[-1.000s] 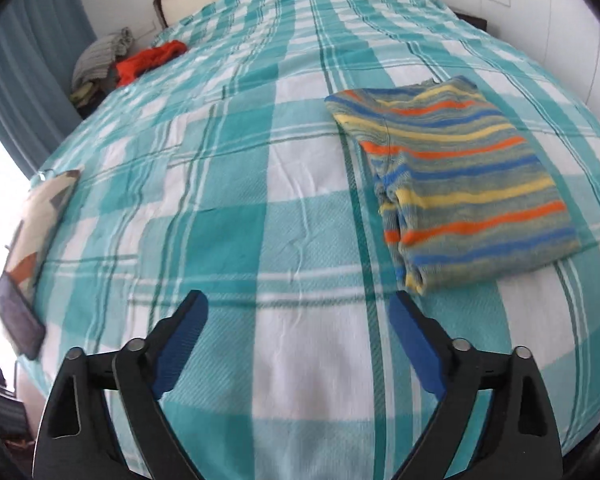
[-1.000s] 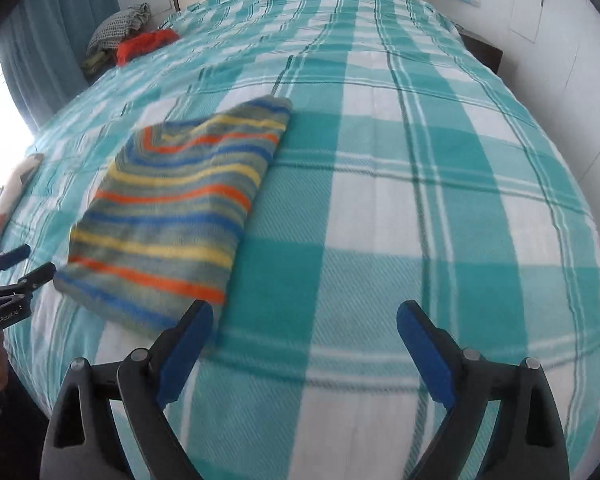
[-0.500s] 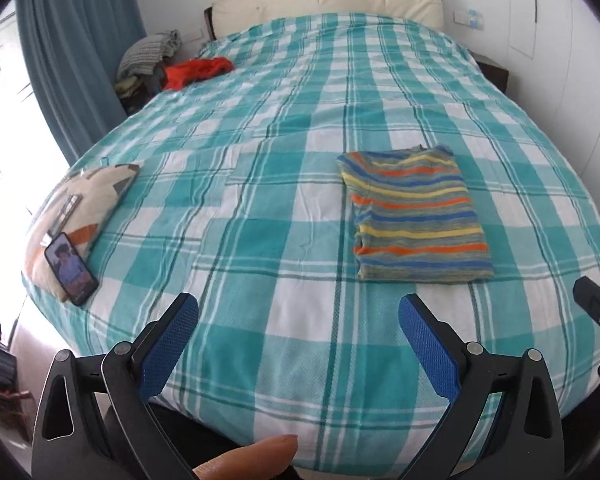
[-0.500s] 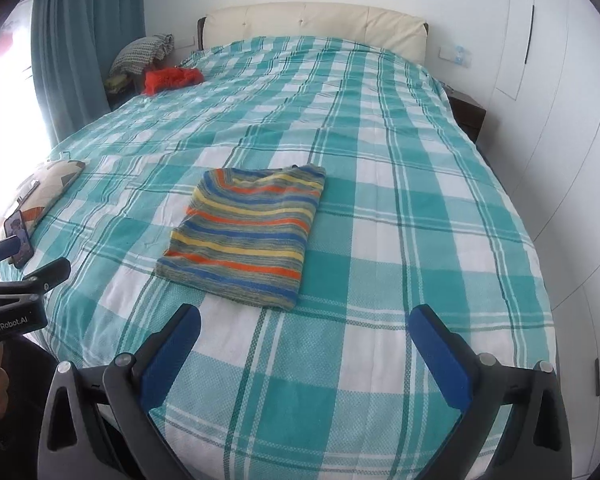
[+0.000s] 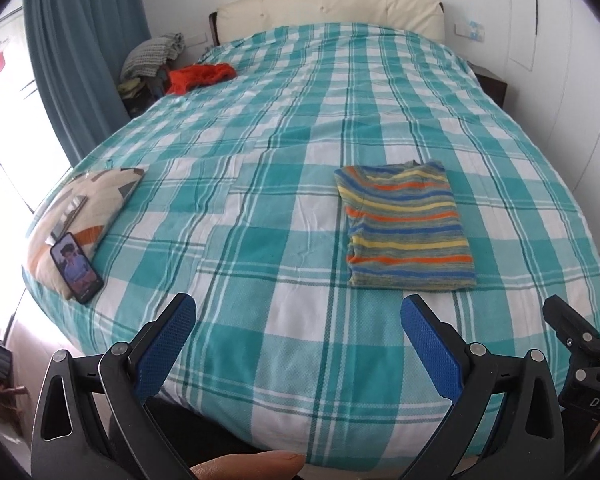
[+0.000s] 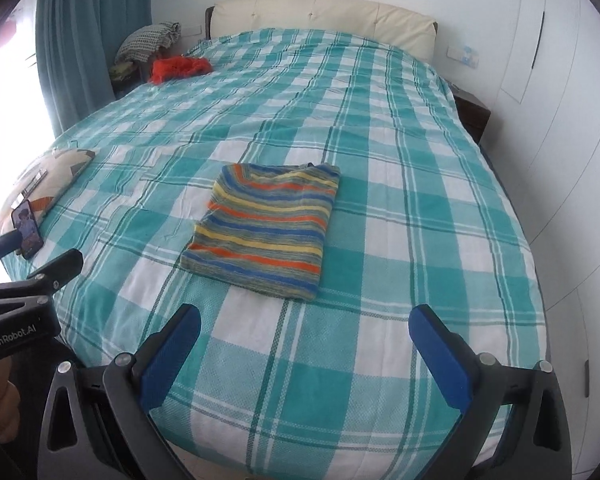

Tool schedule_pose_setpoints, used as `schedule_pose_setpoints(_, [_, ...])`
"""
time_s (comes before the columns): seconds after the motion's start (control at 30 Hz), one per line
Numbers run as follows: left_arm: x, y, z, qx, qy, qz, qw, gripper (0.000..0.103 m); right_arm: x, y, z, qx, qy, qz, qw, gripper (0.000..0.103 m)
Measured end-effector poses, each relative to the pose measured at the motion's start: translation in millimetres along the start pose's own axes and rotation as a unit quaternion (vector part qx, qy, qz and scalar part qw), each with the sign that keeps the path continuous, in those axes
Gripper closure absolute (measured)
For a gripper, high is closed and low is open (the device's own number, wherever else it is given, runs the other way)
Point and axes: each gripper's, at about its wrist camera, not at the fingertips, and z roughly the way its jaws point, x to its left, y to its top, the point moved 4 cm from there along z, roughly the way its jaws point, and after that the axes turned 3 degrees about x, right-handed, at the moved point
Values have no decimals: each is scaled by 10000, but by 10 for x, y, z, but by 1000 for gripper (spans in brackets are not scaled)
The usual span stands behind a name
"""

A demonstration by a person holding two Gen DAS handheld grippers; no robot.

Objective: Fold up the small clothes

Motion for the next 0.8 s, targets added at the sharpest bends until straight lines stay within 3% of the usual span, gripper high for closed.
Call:
schedule_pose_setpoints(0.5, [-126,11,8,-14,-135,134,9998,1,-160,56,27,81,-214,273,9994,1])
schedule_pose_setpoints(0.8, [-158,17,1,-69,-24,123,9999,1,-224,31,49,111,-227,307,9992,1])
